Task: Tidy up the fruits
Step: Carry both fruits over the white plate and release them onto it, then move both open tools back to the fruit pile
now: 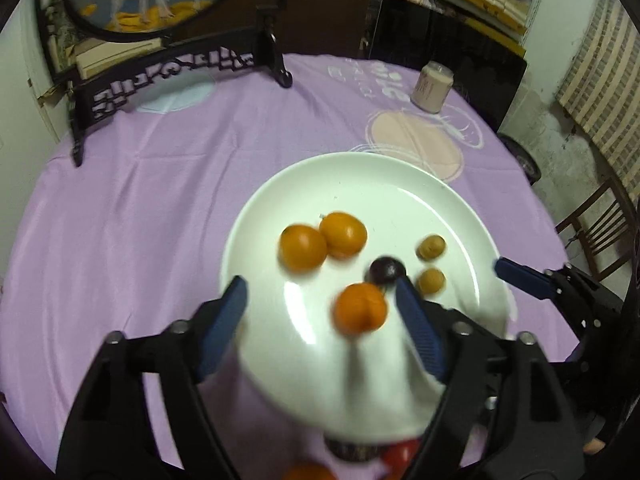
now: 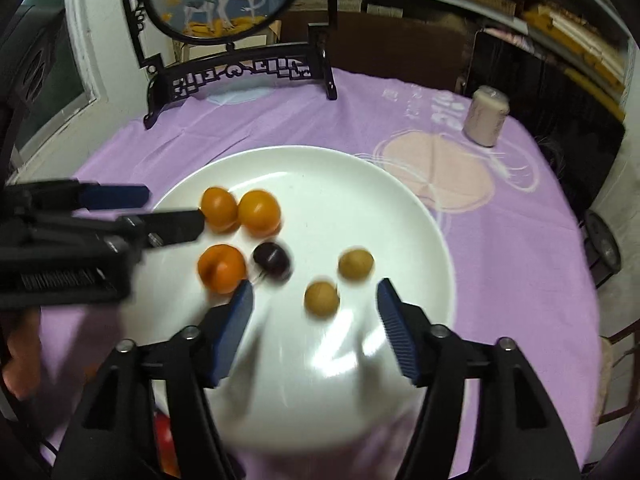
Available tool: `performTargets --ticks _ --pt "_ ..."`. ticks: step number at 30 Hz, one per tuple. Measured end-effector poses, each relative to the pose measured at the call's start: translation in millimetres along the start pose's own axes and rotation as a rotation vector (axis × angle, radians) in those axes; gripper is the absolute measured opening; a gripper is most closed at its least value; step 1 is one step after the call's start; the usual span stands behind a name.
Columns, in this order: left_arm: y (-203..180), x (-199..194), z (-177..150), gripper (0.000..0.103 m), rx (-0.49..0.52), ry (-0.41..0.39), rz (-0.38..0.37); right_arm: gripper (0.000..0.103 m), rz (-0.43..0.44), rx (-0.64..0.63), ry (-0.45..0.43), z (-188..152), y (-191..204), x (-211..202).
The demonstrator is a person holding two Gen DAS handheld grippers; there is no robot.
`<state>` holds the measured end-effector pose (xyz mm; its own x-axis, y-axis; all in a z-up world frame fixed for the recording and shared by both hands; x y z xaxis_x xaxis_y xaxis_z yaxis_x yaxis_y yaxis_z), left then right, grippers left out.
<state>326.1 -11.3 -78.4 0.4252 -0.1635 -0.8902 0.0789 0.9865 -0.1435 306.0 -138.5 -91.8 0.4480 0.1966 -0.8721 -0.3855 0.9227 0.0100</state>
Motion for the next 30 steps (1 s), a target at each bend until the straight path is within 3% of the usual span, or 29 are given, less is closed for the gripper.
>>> performTargets --ticks 2,4,8,13,23,30 --pt "5.8 -21.2 -21.5 0.093 -0.008 -0.037 0.015 0.090 0.003 0.019 -0.006 -24.9 4.1 -20.7" --pt "9.2 -38.5 -48.0 0.094 -0.012 -0.058 0.025 0.097 0.003 0.037 -0.024 -45.3 9.6 -37.5" --pt "11.6 -61.3 -91.9 0.098 -0.033 -0.094 0.020 0.098 0.023 0.099 -0.064 -86.6 19.9 -67.3" --pt "8.9 -78.1 -132.2 0.098 -0.010 -0.140 0.079 0.098 0.019 0.174 -0.104 -105.9 18.0 -86.7" --pt "3.7 -84.2 -156.1 0.098 0.002 -0.134 0.060 0.098 0.006 0.134 -0.117 -116.3 36.4 -102.8" --pt "17.1 -81.0 -174.0 0.098 -0.004 -0.111 0.072 0.098 0.047 0.084 -0.038 -150.1 63.2 -89.9"
Point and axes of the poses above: each gripper's, at about its wrist camera, not at the fingertips, and x roughly the way its jaws point, y to its left, z to its top, the point moved 7 cm from there along x, roughly the way its jaws point, and after that the axes turned 10 degrees about y, right-handed, at the moved point
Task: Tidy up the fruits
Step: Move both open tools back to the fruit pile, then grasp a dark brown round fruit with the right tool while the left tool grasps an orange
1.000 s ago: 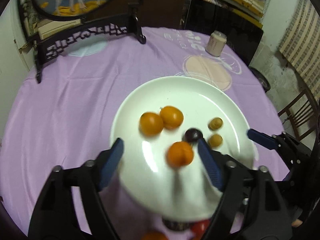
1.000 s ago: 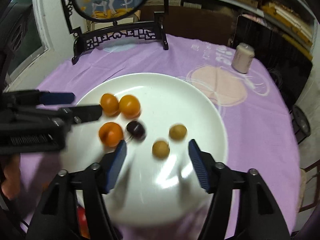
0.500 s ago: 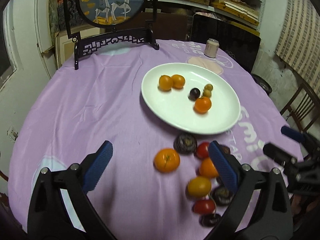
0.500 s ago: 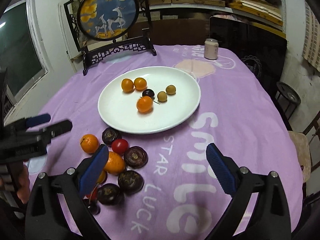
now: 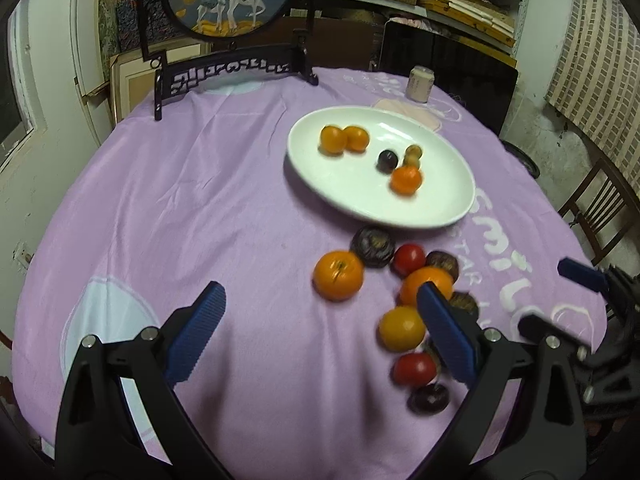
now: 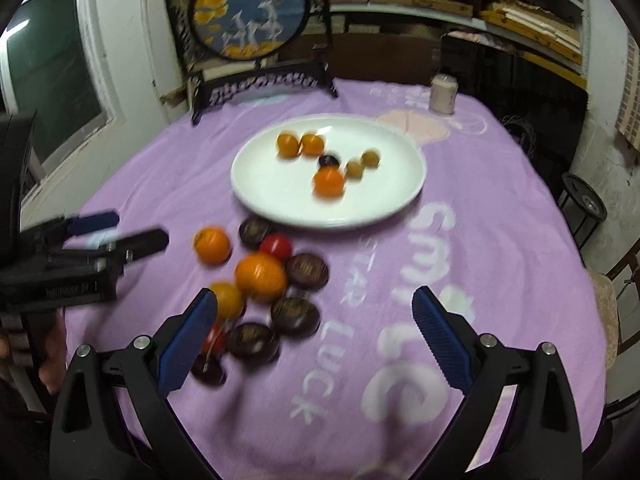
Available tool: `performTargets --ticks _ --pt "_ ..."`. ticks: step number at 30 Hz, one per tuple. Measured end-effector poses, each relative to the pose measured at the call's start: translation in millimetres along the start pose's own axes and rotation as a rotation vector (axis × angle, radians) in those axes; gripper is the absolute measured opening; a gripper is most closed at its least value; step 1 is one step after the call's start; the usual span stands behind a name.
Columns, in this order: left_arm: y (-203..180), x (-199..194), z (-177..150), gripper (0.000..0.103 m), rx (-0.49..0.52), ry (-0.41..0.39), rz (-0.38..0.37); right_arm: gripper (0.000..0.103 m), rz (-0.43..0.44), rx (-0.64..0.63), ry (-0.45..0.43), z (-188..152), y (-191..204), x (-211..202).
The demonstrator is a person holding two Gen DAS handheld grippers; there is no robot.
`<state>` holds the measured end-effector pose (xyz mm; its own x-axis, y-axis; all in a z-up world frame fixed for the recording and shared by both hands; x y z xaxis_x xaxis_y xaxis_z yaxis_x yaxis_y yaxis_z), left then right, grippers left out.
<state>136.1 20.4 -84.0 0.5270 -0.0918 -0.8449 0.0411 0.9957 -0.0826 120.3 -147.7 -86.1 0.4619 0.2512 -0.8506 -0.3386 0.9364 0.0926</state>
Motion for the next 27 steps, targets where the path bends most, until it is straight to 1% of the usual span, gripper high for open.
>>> performTargets --ticks 2,4,5,6,7,8,12,14,17,20,24,25,27 --pt "7.4 4.9 -8.5 0.098 -0.009 0.018 0.010 0.098 0.015 -0.013 0.040 -12.2 8.5 9.1" --pt "13.6 9.6 -15.0 0.098 -0.021 0.036 0.012 0.098 0.041 -0.027 0.056 -20.6 17.3 16.2" --pt "16.3 11.1 -16.6 0.098 -0.025 0.042 0.012 0.095 0.062 -0.034 0.052 -22.9 21.0 17.7" --pt "18.5 12.5 -18.5 0.098 -0.029 0.048 0.014 0.089 0.092 -0.042 0.052 -24.8 26.1 19.8" --pt "21.1 13.5 -20.3 0.098 -0.034 0.052 0.016 0.070 0.109 -0.046 0.061 -25.5 28.9 22.2" --pt "23.8 14.1 -22.0 0.098 -0.038 0.054 0.018 0.060 0.123 -0.048 0.075 -25.7 31.0 25.6" --pt "27.4 12.3 -24.5 0.098 -0.044 0.054 0.012 0.052 0.149 -0.035 0.107 -25.8 33.1 40.1" --pt "26.7 11.6 -26.1 0.098 -0.037 0.054 0.011 0.046 0.159 -0.031 0.122 -24.7 33.4 49.5" --pt "20.9 13.9 -28.5 0.098 -0.018 0.068 0.004 0.043 0.202 -0.014 0.127 -22.5 32.9 57.8" --pt "14.1 19.6 -30.8 0.098 -0.003 0.089 0.001 0.042 0.203 0.001 0.121 -22.6 29.6 52.7" --pt "-2.6 32.8 -32.3 0.098 0.021 0.127 -0.031 0.042 0.130 0.001 0.102 -29.7 16.0 35.3" --pt "-11.0 37.2 -32.7 0.098 0.026 0.145 -0.063 0.042 0.114 0.005 0.098 -31.5 11.1 32.5" --pt "-22.7 42.0 -33.7 0.098 0.035 0.164 -0.101 0.042 0.082 0.016 0.095 -36.1 1.3 29.0"
Point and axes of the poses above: each gripper's, at about its wrist camera, not at the fingertips, and x roughly the way its jaws point, y to its left, z to its top, the point moved 7 cm from there along x, roughly the way its jaws point, and after that the axes turned 10 degrees about y, right-handed, at the moved point
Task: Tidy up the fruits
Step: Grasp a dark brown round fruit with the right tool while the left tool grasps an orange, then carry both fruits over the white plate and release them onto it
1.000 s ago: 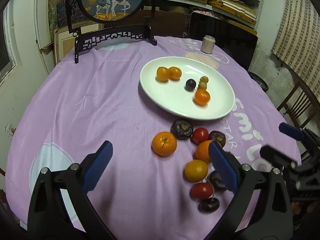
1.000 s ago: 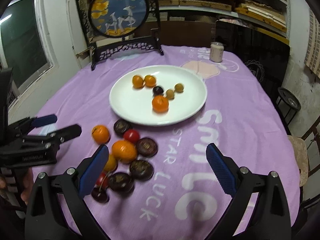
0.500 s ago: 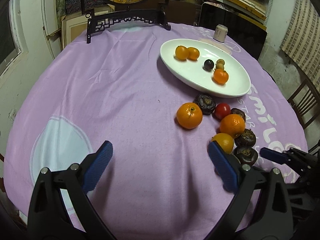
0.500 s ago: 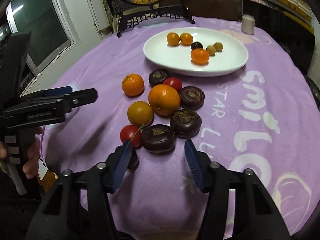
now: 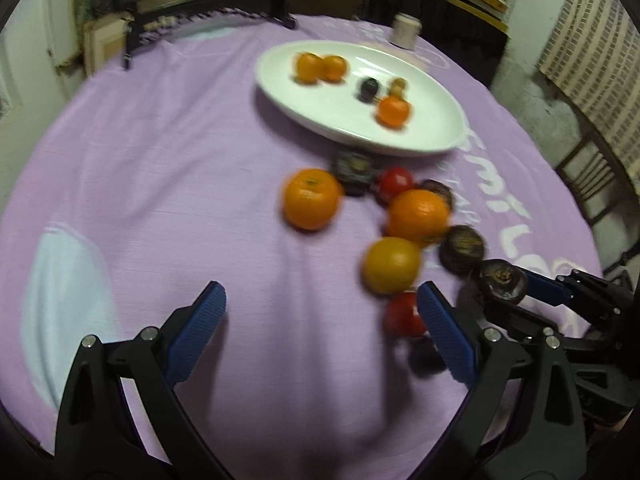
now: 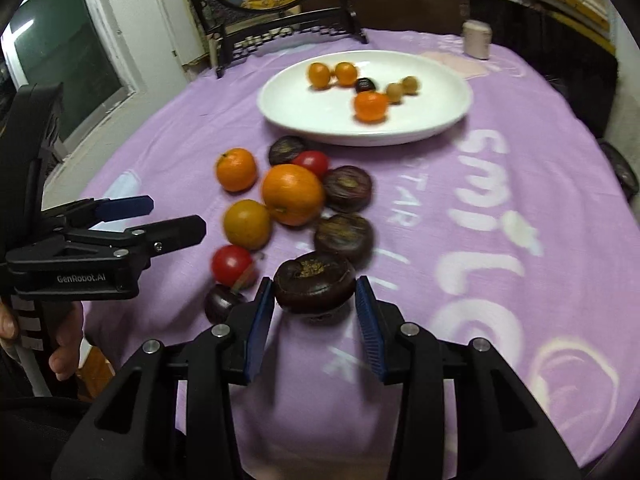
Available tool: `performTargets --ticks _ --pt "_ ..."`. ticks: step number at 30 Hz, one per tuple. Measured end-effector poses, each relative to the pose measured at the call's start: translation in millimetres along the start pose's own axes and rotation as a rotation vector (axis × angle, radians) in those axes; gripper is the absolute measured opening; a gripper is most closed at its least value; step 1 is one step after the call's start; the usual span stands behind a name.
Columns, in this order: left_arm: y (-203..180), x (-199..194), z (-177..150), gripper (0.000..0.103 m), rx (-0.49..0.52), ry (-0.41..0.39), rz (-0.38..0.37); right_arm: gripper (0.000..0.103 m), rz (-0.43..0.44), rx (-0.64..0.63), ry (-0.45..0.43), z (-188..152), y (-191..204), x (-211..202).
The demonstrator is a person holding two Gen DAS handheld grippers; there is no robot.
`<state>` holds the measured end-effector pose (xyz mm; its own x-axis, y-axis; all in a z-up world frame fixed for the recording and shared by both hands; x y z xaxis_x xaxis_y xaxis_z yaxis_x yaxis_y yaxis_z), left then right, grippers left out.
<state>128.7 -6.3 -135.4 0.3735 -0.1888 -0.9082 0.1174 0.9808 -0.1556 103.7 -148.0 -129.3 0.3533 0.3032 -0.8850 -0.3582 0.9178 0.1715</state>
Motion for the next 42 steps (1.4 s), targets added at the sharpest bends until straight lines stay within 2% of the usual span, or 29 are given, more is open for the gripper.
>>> performTargets --ticks 3,4,6,7,9,11,23,27,29,32,36,39,42 --pt "-16.2 9.3 3.6 0.093 0.023 0.014 -0.011 0.042 0.003 0.021 -0.004 -3.9 -10.3 -2.1" --pt "-21.1 13.9 5.1 0.088 0.035 0.024 -0.004 0.042 0.004 0.022 -0.006 -3.6 -11.8 -2.3" --pt "-28.2 22.0 6.6 0.075 0.048 0.044 -0.005 0.042 0.011 0.023 -0.011 -4.0 -13.1 -3.3" --pt "-31.6 26.9 7.2 0.059 0.053 0.057 -0.011 0.042 0.014 0.023 -0.013 -4.1 -13.4 -3.7" --pt "-35.8 31.6 8.9 0.053 0.055 0.060 -0.026 0.042 0.020 0.025 -0.014 -3.8 -13.3 -3.7" --pt "-38.4 33.4 12.3 0.036 0.059 0.048 -0.031 0.042 0.028 0.026 -0.014 -3.9 -12.9 -3.1" --pt "-39.4 -0.3 12.2 0.036 0.068 -0.019 -0.052 0.042 0.040 0.018 -0.032 4.8 -8.7 -6.8" --pt "-37.4 -12.2 26.4 0.036 0.075 -0.026 -0.057 0.042 0.041 0.015 -0.046 19.9 -9.9 -11.2" --pt "-34.4 -19.3 43.6 0.036 0.073 -0.034 -0.063 0.042 0.041 0.012 -0.063 31.9 -12.1 -14.8" --pt "-29.1 -29.0 86.3 0.036 0.080 -0.070 -0.023 0.042 0.022 -0.004 -0.097 60.0 -19.2 -21.5" --pt "-29.6 -31.7 149.6 0.036 0.071 -0.100 -0.031 0.042 -0.039 -0.050 -0.163 118.5 -33.8 -24.2" --pt "-35.8 -12.7 204.9 0.036 0.062 -0.096 -0.027 0.042 -0.061 -0.080 -0.187 157.3 -45.0 -14.7" --pt "-42.4 16.0 237.7 0.036 0.053 -0.070 -0.014 0.042 -0.070 -0.068 -0.155 188.9 -63.5 7.6"
Point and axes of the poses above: each gripper's, at about its wrist camera, not at the fingertips, and x roughly the way its jaws point, y to its left, z to its top, the point moved 7 cm from there along x, roughly the way its jaws point, and after that the axes turned 10 degrees about y, right-handed, at the moved point
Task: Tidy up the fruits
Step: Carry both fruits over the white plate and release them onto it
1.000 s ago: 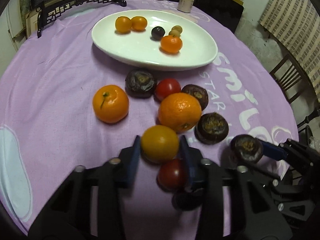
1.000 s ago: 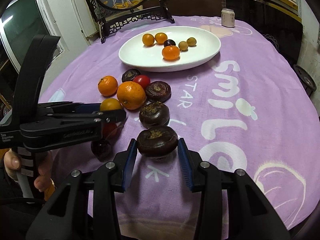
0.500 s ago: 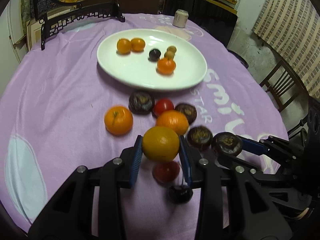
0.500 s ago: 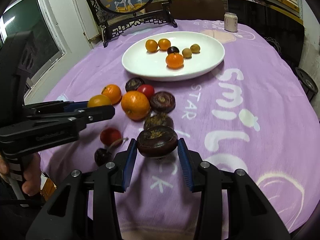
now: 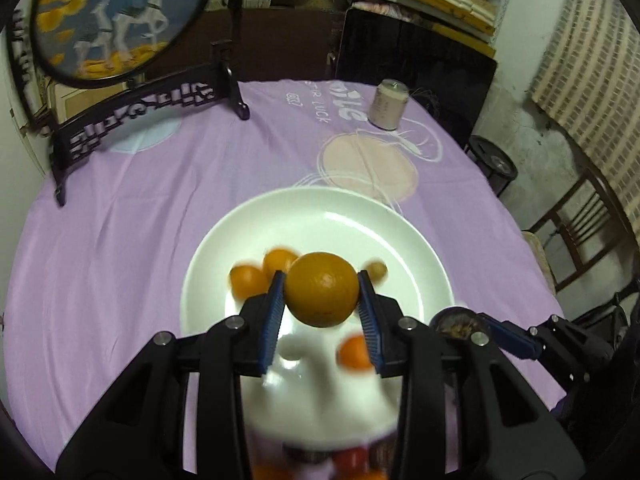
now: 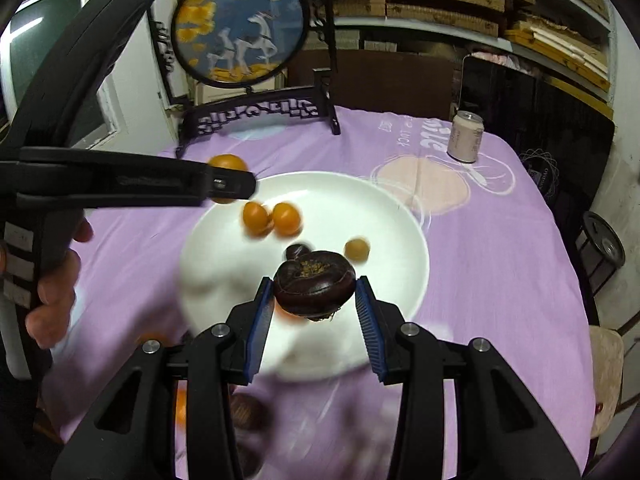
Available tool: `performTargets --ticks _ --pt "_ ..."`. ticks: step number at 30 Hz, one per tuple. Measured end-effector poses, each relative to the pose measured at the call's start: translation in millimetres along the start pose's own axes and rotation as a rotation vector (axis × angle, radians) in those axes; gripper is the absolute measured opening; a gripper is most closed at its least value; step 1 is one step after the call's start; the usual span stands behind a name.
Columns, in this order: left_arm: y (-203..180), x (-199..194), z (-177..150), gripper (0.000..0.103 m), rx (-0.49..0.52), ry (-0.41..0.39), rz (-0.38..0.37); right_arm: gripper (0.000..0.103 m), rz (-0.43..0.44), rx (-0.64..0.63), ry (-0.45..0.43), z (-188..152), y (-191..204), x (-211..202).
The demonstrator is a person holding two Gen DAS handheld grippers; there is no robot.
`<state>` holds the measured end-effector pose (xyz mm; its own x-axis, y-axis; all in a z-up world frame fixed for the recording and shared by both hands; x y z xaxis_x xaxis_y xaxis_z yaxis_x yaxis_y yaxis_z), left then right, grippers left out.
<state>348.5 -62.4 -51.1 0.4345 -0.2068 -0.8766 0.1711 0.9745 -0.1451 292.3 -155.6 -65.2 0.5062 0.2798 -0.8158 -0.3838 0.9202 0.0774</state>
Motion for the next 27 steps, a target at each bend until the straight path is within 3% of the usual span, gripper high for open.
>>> performTargets --ticks 3,7,15,16,17,21,22,24,26,27 --pt "-0.2 41.8 19.8 0.036 -0.036 0.068 -0.020 0.042 -0.014 0.033 0.054 12.2 -22.3 33.9" --pt "-5.0 69.6 30.8 0.036 -0.040 0.107 -0.049 0.042 0.006 0.061 0.098 14.2 -35.8 58.2" --pt "-6.2 91.4 39.0 0.037 -0.055 0.128 -0.032 0.043 -0.008 0.043 0.103 18.4 -37.0 73.8" --pt "-5.7 90.1 39.6 0.046 -0.064 0.133 -0.034 0.048 -0.024 0.036 0.105 18.8 -36.2 72.9" --pt "-5.7 86.4 38.9 0.064 -0.069 0.134 -0.041 0.058 -0.039 0.034 0.102 18.6 -36.1 70.3" --pt "-0.9 45.7 30.1 0.078 -0.035 0.071 -0.003 0.065 -0.062 0.027 0.075 6.5 -29.5 34.8" --pt "2.0 28.5 22.4 0.087 -0.033 0.052 0.000 0.068 -0.065 0.031 0.069 0.2 -26.6 22.9" --pt "5.8 1.7 5.4 0.094 -0.030 0.015 0.016 0.079 -0.065 0.038 0.046 -13.5 -19.3 1.5" --pt "8.4 -25.1 -22.9 0.098 -0.015 -0.017 0.045 0.099 -0.061 0.058 -0.006 -33.7 -8.2 -25.0" --pt "9.9 -34.4 -37.3 0.099 -0.013 -0.029 0.054 0.099 -0.058 0.061 -0.029 -42.6 -2.3 -34.9"
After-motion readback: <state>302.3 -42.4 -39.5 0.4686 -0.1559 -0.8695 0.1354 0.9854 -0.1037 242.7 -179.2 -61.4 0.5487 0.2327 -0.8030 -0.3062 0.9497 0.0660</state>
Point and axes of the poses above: each gripper's, at about its wrist camera, not at the fingertips, and x roughly the way its jaws point, y to its left, z to its top, the point moved 7 cm from there along x, roughly the way its jaws point, and after that the axes turned 10 degrees about y, right-handed, at the moved point
